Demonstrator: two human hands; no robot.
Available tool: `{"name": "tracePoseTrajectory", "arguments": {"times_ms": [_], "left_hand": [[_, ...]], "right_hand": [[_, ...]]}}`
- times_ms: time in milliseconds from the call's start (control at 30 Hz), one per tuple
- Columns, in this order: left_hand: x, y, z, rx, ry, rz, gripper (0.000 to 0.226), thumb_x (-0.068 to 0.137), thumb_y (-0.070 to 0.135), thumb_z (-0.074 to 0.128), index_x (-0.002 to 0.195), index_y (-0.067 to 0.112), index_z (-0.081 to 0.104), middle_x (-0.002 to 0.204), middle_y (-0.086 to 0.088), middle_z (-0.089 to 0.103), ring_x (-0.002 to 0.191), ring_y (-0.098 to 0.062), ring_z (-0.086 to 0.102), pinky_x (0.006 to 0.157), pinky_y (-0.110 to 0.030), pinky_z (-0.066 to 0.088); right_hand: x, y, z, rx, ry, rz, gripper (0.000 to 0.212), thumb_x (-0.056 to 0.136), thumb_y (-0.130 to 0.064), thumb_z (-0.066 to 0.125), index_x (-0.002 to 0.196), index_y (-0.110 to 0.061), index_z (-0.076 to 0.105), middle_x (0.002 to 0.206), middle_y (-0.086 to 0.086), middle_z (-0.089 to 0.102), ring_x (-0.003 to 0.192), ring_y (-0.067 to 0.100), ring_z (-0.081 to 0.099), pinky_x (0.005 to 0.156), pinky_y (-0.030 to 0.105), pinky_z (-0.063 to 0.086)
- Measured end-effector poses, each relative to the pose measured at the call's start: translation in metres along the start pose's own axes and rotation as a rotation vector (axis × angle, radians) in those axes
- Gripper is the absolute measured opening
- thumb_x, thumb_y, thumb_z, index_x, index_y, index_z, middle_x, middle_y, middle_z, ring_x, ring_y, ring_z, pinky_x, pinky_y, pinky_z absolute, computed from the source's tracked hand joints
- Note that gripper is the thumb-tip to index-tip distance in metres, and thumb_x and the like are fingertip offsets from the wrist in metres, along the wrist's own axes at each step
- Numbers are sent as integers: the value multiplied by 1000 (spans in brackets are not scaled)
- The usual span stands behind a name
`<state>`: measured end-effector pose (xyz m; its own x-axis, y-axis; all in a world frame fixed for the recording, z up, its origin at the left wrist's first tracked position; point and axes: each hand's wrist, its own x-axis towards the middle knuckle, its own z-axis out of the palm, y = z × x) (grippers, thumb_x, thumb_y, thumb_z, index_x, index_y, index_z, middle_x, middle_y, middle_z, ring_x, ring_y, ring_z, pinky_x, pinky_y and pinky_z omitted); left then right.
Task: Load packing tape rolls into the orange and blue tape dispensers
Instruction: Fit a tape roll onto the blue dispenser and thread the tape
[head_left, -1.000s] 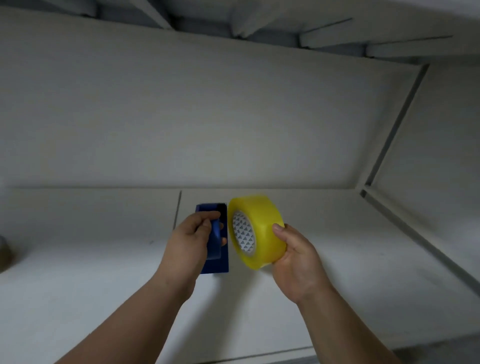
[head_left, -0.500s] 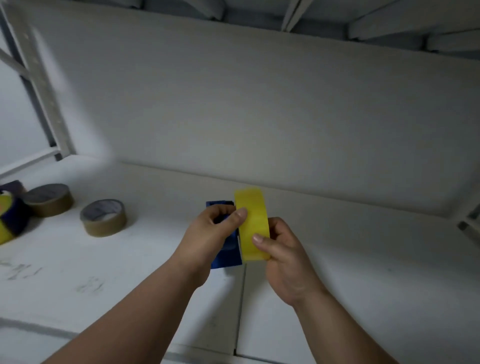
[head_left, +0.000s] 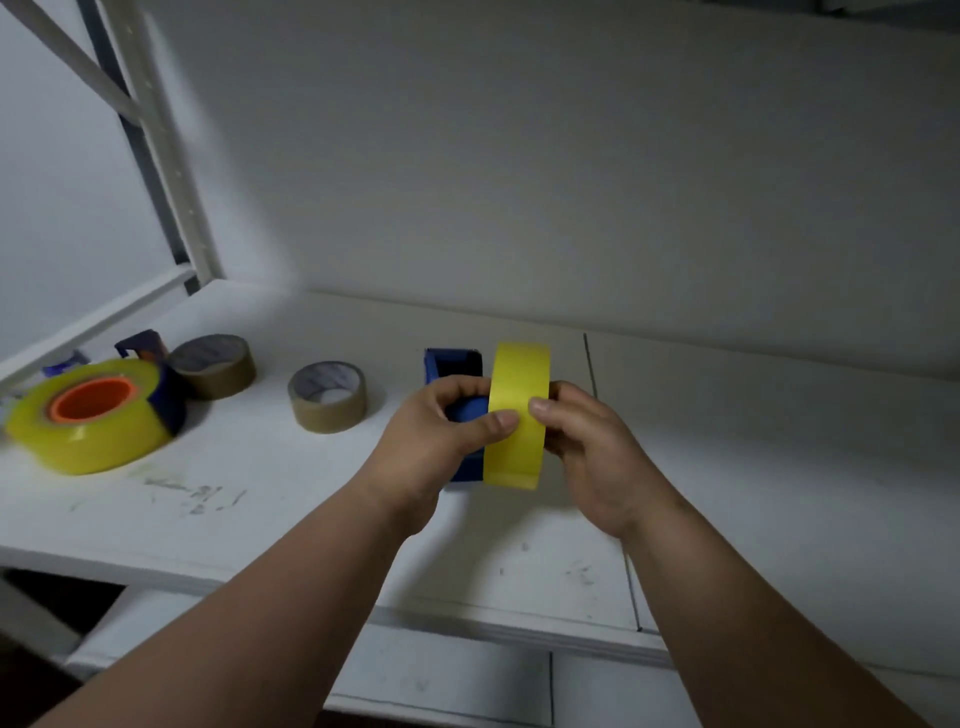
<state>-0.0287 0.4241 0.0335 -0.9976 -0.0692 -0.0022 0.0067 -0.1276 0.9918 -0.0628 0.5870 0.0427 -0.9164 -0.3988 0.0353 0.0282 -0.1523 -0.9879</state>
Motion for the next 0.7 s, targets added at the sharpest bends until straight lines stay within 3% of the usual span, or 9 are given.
{"name": "tracePoseTrajectory", "arguments": {"times_ms": [100, 200, 333, 400, 567, 700], "left_hand": [[-12, 0, -37, 39, -52, 11, 32, 79, 6, 79, 108, 16, 71, 93, 2, 80, 86, -14, 75, 70, -25, 59], [-22, 2, -68, 104, -79, 44, 35, 77, 4, 81, 105, 21, 71, 95, 1, 79, 88, -15, 75, 76, -31, 62], [-32, 9, -99, 103, -127, 47, 42, 70, 10, 86, 108, 19, 70, 99, -3, 78, 90, -17, 74, 76, -29, 61], [-34, 14, -110, 39, -90, 41, 50, 62, 20, 85, 110, 20, 70, 106, -6, 76, 93, -17, 74, 76, -26, 59], [-33, 29, -128, -46, 17, 62, 58, 56, 45, 78, 110, 23, 71, 115, -7, 72, 105, -23, 68, 90, -37, 53], [-31, 36, -143, -30, 19, 88, 52, 60, 41, 81, 109, 27, 73, 114, -2, 75, 109, -23, 69, 99, -45, 53]], "right_hand": [[1, 4, 43, 195, 82, 69, 46, 70, -35, 60, 105, -6, 68, 103, 16, 71, 93, 27, 67, 85, 43, 52], [-4, 13, 80, 252, 94, 75, 53, 71, -23, 60, 118, 2, 59, 109, 23, 65, 98, 34, 62, 89, 53, 48], [-9, 22, 105, 190, 87, 11, 49, 69, 1, 64, 117, 1, 56, 107, 20, 65, 94, 29, 63, 78, 38, 52], [-8, 23, 112, 157, 57, -8, 48, 68, -2, 64, 116, -3, 58, 104, 14, 68, 95, 26, 65, 76, 33, 53], [-6, 28, 128, -71, -34, -22, 57, 69, -5, 69, 123, -17, 56, 110, 0, 71, 102, 17, 66, 78, 28, 53], [1, 33, 144, -210, -14, -77, 51, 70, -10, 70, 115, -30, 59, 112, -10, 70, 104, 9, 65, 80, 25, 53]]}}
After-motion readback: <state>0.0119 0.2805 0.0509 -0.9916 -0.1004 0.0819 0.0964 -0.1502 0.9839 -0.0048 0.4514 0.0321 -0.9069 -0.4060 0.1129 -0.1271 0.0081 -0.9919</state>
